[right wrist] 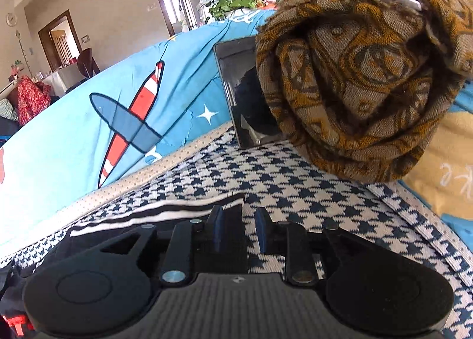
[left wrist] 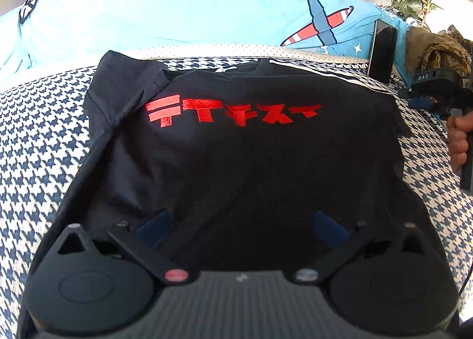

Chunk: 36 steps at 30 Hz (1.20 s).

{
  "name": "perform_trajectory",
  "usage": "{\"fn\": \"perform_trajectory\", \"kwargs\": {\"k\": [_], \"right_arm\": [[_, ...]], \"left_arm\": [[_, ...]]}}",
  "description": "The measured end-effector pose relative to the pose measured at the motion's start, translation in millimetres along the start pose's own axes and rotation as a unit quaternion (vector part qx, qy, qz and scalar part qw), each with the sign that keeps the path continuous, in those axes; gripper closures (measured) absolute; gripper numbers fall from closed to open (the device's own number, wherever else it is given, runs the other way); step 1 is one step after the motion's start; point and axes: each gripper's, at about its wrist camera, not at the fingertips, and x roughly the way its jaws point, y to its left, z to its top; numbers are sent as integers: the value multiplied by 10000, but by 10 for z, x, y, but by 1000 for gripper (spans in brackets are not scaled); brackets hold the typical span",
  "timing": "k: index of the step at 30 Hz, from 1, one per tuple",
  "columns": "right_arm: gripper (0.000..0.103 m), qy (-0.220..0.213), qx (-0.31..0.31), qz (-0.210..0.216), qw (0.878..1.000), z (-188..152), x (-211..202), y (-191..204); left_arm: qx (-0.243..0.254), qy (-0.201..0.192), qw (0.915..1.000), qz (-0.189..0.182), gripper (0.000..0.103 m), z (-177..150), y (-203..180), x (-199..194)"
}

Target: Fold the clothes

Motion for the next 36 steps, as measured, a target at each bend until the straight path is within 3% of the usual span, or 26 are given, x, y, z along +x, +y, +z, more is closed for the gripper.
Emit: {"fn": "perform_trajectory", "kwargs": {"k": [8, 11, 14, 24, 27, 29, 31, 36], "right_arm": [[74, 960, 103, 963, 9907, -345, -372, -17], [67, 1146, 14, 1243, 9856, -509, -516, 11], [66, 1387, -95, 1392, 9805, -645, -564, 54], [59, 1349, -1012, 1524, 9738, -882, -649, 304], [67, 1270, -1354, 1458, 9717, -972, -702, 394], [88, 1221, -1558, 1409, 9700, -1031, -736, 449], [96, 1192, -1587, 1385, 9703, -1059, -761, 455], [98, 1107, -1441, 1163, 9764, -1063, -871, 374]], "left_arm": [[-246, -243, 9993, 173, 0, 82, 147, -108], [-256, -316, 9989, 222, 0, 96, 175, -142], [-229, -349, 9987, 301, 0, 96, 201, -167], [-414, -461, 9964, 572, 0, 135, 429, -257], [-778, -455, 9940, 618, 0, 164, 586, -267], [-994, -438, 9920, 639, 0, 173, 680, -266], [-1114, -425, 9901, 739, 0, 179, 748, -259], [-1248, -403, 9858, 1053, 0, 179, 868, -251]]}}
